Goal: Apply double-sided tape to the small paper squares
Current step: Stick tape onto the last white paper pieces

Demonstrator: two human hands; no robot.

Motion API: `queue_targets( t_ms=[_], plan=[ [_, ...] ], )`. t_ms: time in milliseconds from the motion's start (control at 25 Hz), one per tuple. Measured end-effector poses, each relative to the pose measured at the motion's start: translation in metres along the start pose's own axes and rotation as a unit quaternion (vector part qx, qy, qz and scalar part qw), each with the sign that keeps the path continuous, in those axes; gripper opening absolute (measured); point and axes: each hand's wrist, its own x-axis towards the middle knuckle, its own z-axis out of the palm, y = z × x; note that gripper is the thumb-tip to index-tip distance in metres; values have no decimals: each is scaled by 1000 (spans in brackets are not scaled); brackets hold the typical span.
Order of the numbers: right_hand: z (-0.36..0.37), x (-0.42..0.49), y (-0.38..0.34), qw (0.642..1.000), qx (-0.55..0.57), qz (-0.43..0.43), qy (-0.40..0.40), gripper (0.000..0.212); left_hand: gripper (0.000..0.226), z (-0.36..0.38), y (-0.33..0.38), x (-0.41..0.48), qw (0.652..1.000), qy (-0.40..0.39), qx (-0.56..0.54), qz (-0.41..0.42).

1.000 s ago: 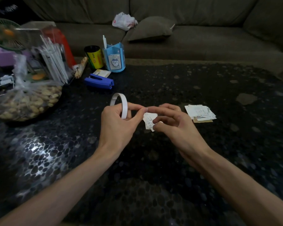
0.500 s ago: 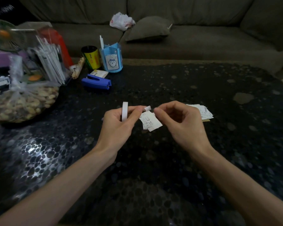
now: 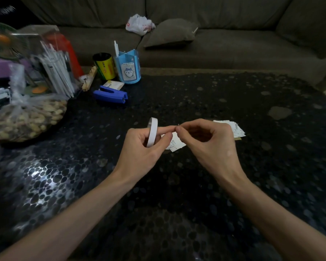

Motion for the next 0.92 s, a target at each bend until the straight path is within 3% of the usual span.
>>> queue_targets(
  t_ms=[920],
  plan=[
    [-3,0,1,1000,-17,-10,-23,12,27,0,-10,2,998,-7,46,32]
  ],
)
